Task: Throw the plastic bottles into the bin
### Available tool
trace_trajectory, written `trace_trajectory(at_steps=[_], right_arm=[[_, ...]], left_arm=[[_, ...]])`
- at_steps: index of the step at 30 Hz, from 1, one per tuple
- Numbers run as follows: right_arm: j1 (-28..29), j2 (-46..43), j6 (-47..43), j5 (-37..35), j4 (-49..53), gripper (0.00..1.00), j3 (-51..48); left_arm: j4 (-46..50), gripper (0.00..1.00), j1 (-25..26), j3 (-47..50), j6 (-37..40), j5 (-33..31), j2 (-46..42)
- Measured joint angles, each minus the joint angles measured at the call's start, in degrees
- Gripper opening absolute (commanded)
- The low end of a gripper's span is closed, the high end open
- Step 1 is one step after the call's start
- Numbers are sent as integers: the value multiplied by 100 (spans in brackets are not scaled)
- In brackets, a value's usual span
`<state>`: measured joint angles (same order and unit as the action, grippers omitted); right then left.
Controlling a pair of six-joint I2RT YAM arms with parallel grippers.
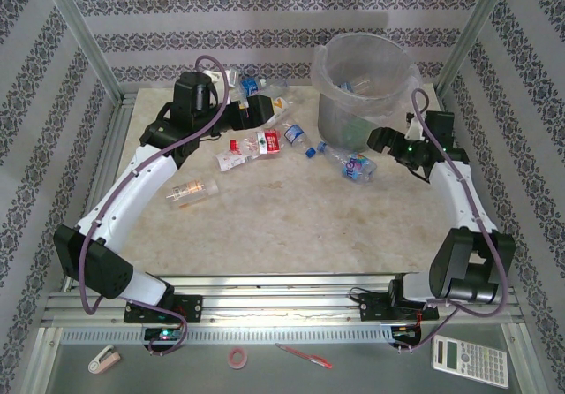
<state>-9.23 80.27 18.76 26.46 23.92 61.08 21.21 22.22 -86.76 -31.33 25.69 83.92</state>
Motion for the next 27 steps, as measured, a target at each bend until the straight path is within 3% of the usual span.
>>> trace_trajectory(at_steps=[13, 27], right_arm=[[190, 1182, -83, 2, -623, 97, -66], [610, 1969, -420, -138, -678, 96, 129]], left_arm=[[46, 100, 142, -608, -39, -22, 116], [136, 100, 146, -382, -59, -181, -74]])
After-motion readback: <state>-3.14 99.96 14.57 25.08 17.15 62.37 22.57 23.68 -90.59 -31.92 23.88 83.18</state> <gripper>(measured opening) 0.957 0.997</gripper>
